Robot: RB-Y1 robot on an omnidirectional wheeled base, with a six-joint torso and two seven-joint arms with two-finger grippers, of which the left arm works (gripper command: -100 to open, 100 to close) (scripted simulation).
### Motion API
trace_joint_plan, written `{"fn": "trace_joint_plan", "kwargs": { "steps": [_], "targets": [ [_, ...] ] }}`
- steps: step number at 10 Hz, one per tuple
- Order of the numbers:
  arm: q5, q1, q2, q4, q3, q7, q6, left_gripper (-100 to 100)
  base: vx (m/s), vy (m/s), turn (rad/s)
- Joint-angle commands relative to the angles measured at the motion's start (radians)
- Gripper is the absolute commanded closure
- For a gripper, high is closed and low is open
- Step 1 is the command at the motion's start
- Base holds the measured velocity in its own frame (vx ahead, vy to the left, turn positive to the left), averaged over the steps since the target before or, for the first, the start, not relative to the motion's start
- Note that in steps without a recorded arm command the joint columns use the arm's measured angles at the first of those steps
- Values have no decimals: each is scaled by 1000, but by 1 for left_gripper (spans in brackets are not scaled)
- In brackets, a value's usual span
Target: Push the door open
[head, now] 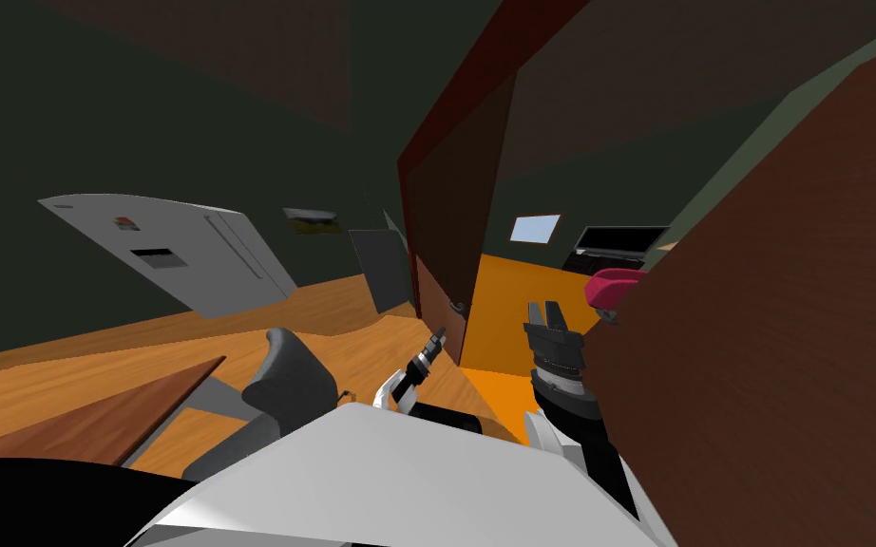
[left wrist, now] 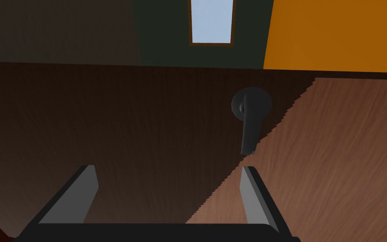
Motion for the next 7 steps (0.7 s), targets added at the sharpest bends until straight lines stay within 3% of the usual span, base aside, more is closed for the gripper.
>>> {"fn": "trace_joint_plan", "kwargs": {
  "steps": [1,7],
  "targets": [
    [-2,-16,-2,37,-8,5,-6,-100,115,51,-18],
    [-14,-60,-12,158,-44,20,-26,-100,105,53,-18]
  ]
}}
